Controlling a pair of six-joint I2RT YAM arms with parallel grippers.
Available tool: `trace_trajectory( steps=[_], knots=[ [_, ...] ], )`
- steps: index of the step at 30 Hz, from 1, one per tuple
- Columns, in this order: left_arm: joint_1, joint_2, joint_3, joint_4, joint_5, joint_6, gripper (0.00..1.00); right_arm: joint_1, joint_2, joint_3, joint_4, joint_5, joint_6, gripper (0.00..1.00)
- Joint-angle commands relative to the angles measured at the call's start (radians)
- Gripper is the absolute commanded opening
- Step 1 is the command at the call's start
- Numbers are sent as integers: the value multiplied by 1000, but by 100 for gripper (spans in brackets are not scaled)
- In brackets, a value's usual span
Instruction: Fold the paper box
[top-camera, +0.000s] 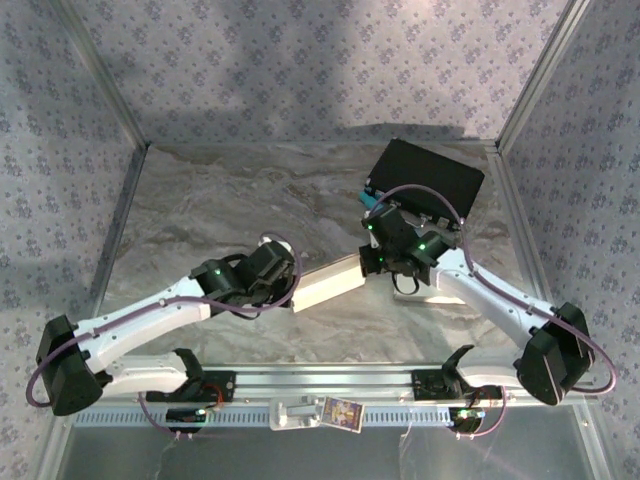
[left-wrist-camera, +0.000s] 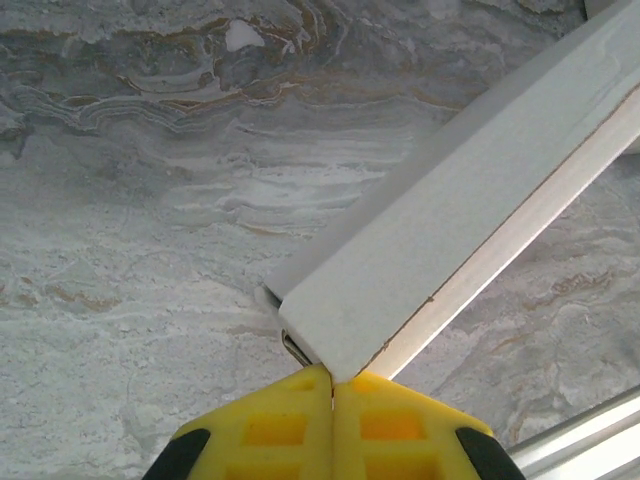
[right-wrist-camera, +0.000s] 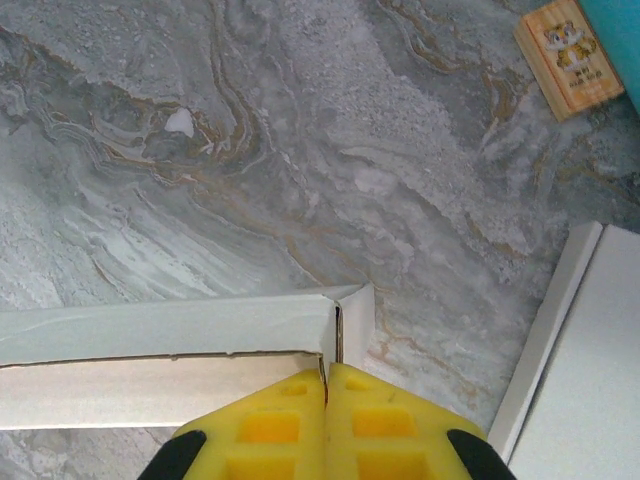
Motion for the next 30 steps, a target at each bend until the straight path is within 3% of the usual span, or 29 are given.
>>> trace_trajectory(
  steps=[1, 8, 12, 17, 25, 30],
  knots=[
    [-23, 44, -48, -11, -9, -31, 0, 6, -27, -10, -69, -65, 46, 2],
    [-33, 64, -36, -36, -26, -42, 0, -55, -132, 25, -151, -165, 221, 34],
    [-37, 64, -34, -43, -34, -46, 0, -118, -247, -32, -77, -259, 456, 51],
    [-41, 66, -29, -50, -34, -44, 0, -171, -294, -134, 93, -319, 808, 65],
    [-45, 71, -18, -57, -37, -41, 0, -224, -275, -233, 206, -385, 1064, 67],
    [-46, 74, -13, -59, -34, -42, 0, -229, -252, -278, 242, -401, 1100, 64]
  ],
)
